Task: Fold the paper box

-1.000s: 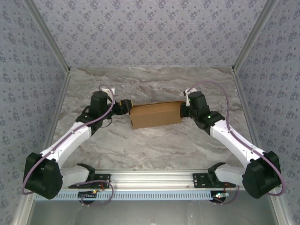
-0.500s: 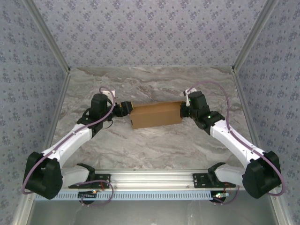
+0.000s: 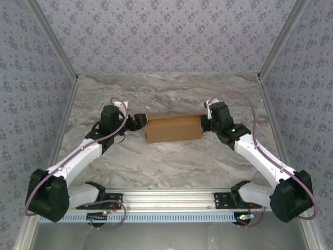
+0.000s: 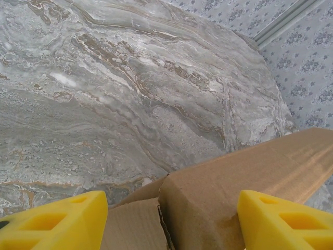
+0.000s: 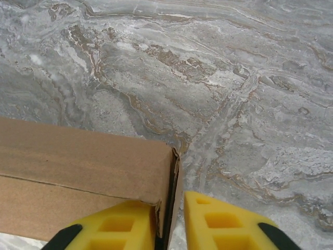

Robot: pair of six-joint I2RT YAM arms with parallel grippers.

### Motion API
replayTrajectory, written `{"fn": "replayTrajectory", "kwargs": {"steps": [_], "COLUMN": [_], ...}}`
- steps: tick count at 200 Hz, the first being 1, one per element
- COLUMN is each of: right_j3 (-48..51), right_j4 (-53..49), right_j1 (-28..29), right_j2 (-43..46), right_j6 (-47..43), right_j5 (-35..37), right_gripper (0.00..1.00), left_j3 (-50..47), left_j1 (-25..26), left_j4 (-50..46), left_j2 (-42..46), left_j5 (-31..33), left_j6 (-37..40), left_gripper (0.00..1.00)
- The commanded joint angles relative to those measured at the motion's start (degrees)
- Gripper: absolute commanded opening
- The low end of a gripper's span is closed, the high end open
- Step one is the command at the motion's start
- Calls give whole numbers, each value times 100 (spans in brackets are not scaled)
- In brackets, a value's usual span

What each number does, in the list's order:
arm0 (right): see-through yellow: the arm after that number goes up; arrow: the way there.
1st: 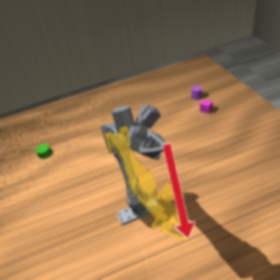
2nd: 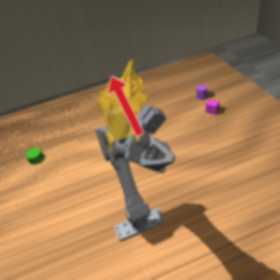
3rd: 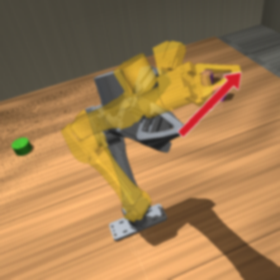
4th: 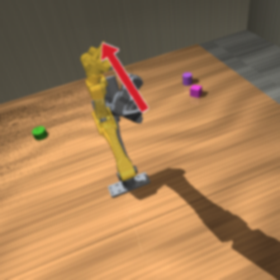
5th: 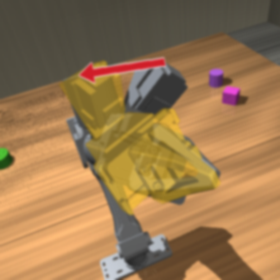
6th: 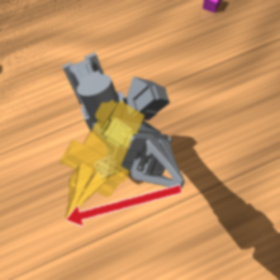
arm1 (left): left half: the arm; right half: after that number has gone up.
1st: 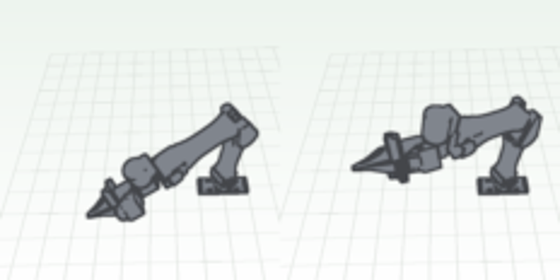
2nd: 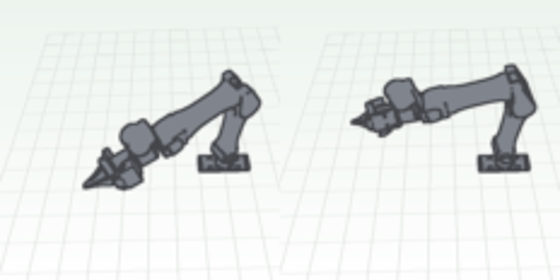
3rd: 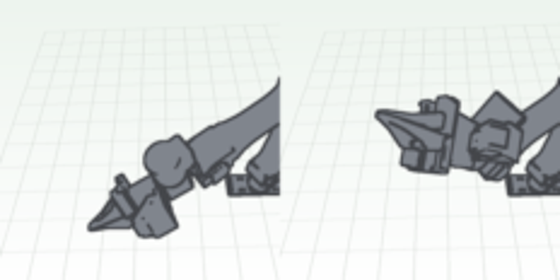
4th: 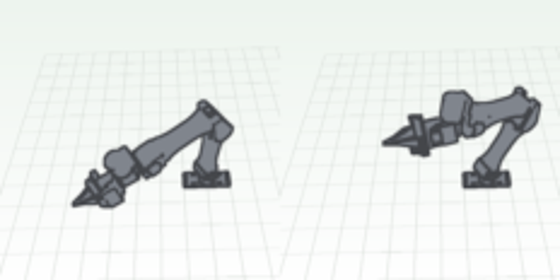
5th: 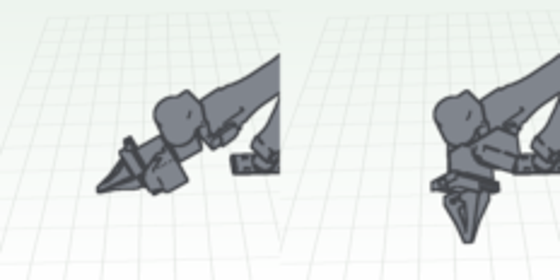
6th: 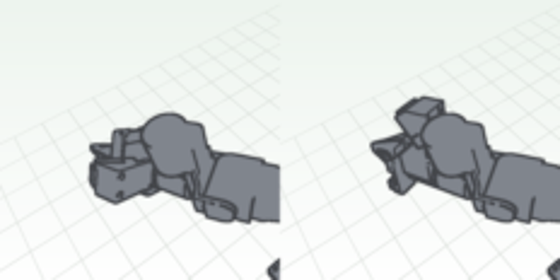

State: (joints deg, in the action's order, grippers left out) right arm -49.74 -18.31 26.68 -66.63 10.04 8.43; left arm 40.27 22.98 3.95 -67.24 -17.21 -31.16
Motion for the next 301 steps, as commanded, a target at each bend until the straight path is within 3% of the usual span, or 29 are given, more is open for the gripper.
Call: {"fn": "replayTrajectory", "kwargs": {"steps": [1, 116, 138, 186, 301], "right_j3": [-187, -593, -701, -927, -1602], "right_j4": [-412, -618, -688, -775, -872], "right_j1": [67, 90, 92, 4, -1452], "right_j2": [54, 106, 166, 309, -881], "right_j6": [-54, -86, -136, -257, 259], "right_j5": [-102, -82, -44, 47, -2329], "right_gripper": [26, 53, 64, 66, 64], "left_j3": [-152, -143, -144, -134, -89], "left_j1": [-4, 104, 116, 125, 163], "left_j4": [-210, -122, -131, -135, -150], "left_j2": [-101, -271, -271, -281, -274], "left_j5": [-71, -119, -116, -112, -122], "left_j6": [31, 26, 31, 40, 56], "left_gripper": [66, 65, 66, 66, 65]}}
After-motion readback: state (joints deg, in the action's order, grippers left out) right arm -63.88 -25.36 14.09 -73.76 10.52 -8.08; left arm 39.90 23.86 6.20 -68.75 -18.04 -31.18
